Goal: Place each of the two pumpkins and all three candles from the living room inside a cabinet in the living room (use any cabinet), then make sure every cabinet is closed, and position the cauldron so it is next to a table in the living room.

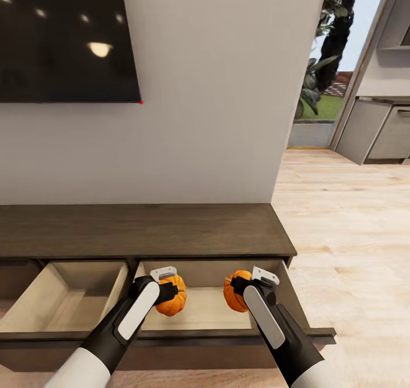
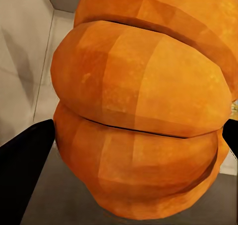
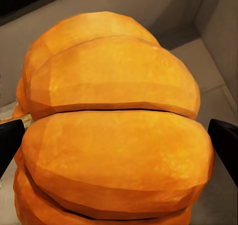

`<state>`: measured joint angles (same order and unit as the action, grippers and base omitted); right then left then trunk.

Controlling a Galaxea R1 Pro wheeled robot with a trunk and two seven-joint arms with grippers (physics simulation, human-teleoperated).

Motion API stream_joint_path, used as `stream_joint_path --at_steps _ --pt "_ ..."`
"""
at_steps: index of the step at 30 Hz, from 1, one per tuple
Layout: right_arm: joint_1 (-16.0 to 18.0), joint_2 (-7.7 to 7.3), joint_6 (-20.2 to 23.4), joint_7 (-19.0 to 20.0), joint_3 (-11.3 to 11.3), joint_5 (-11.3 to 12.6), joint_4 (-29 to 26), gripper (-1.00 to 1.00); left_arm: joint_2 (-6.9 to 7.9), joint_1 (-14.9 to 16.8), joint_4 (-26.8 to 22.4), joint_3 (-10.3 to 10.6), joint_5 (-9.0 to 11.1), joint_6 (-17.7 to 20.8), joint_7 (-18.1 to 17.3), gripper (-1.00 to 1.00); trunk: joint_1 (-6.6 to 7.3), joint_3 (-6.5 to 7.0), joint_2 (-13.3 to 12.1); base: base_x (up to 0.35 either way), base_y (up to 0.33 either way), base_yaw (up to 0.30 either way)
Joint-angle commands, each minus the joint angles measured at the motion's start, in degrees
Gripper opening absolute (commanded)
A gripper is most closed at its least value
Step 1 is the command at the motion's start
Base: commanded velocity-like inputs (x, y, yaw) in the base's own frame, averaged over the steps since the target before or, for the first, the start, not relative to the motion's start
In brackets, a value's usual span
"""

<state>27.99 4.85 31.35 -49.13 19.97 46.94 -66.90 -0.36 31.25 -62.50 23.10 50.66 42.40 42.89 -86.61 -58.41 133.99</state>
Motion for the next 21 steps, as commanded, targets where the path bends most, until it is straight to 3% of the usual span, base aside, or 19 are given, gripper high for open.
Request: stream_joint_path --at_steps 1,21 --pt "0.05 -0.01 0.20 -0.44 0.07 0.30 -0.07 -1.00 0.01 0.04 -0.07 0.14 0.49 0.03 0.69 -1.00 -0.01 -0.06 0.02 0.181 0.000 0.000" --pt "0.05 -0.01 0.46 -0.15 -0.03 0.62 0.06 -1.00 0.09 0.05 -0.22 0.18 0.49 0.05 0.93 -1.00 -0.01 -0.06 0.02 0.045 0.000 0.000"
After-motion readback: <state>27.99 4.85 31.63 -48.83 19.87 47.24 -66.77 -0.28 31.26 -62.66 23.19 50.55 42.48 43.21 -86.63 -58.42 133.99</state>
